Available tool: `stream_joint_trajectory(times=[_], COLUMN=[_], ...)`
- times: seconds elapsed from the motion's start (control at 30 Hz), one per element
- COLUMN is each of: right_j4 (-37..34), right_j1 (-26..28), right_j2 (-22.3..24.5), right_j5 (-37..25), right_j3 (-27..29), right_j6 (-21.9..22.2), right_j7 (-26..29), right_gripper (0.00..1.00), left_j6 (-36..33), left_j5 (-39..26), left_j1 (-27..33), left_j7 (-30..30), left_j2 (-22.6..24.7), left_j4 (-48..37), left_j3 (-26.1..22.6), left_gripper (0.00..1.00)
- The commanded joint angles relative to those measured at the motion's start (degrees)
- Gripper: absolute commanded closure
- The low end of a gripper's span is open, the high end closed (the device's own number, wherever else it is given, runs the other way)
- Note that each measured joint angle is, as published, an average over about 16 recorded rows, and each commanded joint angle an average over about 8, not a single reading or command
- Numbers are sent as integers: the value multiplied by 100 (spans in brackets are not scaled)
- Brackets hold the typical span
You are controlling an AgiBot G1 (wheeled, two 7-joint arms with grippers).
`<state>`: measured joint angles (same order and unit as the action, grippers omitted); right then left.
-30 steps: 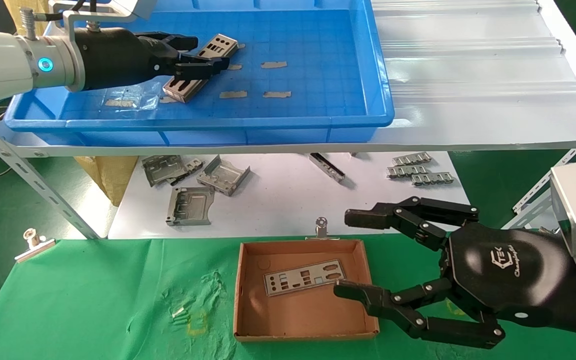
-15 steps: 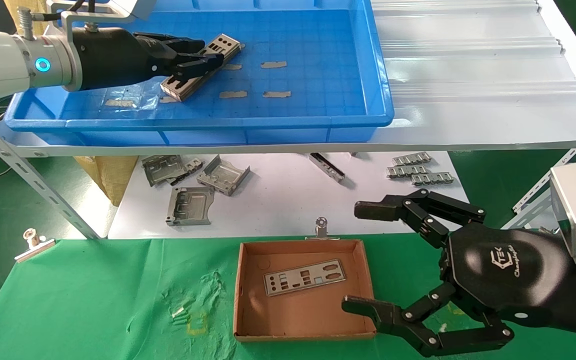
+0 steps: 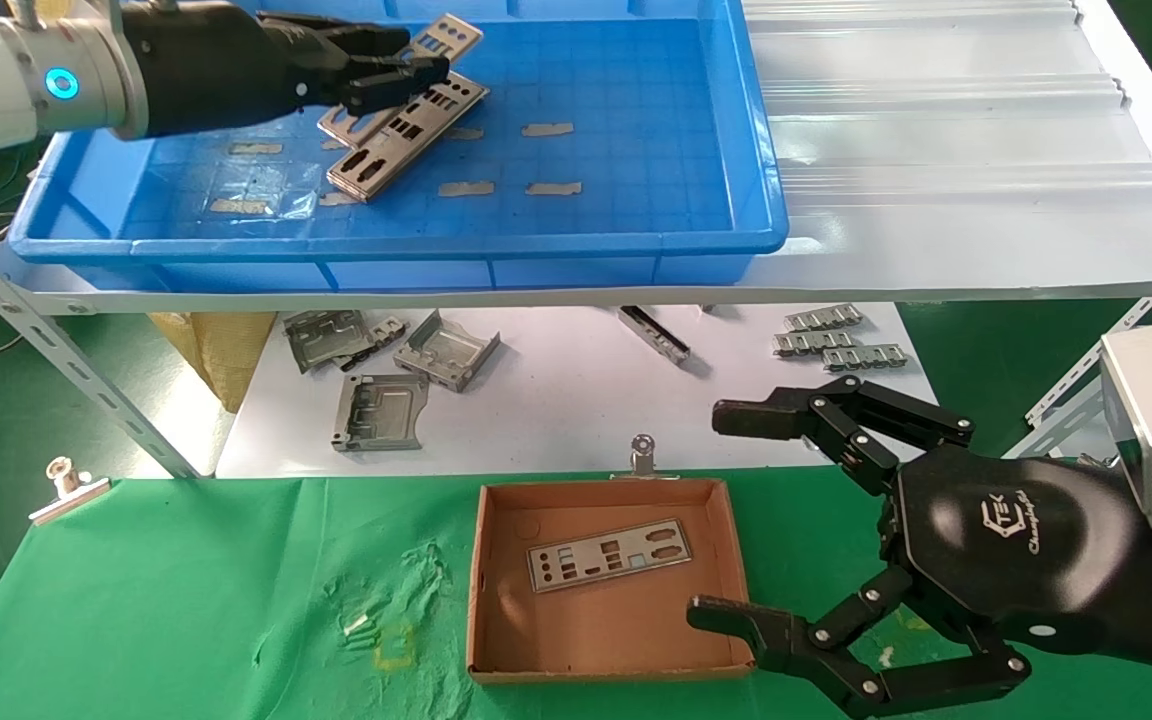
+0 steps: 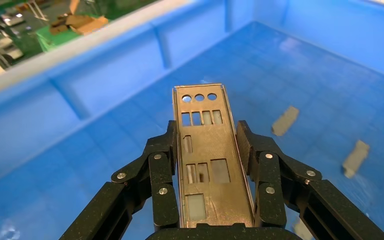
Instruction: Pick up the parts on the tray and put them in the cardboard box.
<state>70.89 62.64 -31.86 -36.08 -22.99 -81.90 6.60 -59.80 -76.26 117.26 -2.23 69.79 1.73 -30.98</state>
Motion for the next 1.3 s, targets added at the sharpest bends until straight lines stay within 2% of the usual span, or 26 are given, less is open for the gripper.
stream_joint_trajectory(times=[0.03,0.2,0.47,0.63,0.8,0.97,1.07,1.17,1.3], right_j4=[0,0,0,0,0,0,0,0,0], right_j1=[0,0,0,0,0,0,0,0,0], right_j2=[0,0,0,0,0,0,0,0,0], right_j5=[0,0,0,0,0,0,0,0,0], right_j3=[0,0,0,0,0,0,0,0,0], right_j6=[0,0,0,0,0,0,0,0,0], right_j7=[0,0,0,0,0,0,0,0,0], right_gripper=[0,0,0,0,0,0,0,0,0], left_j6=[44,-534,-2434,-3103,-3266,-3224,-3080,-2849,-2375], left_j5=[29,65,161,295,679,1434,1683,1663,1380], left_j1=[45,117,103,-77,-697,-1652,-2131,-2478,-2826], left_j7=[-5,-70,-310,-427,-341,-54,-68,-361,-1051], left_j2=[-7,-158,-543,-664,-786,-1215,-1388,-1300,-890], left_j4=[-5,55,213,395,1281,2996,3672,3790,3508], left_j3=[21,40,72,96,-69,-624,-959,-1146,-1294], left_gripper=[100,100,100,100,100,100,100,100,100])
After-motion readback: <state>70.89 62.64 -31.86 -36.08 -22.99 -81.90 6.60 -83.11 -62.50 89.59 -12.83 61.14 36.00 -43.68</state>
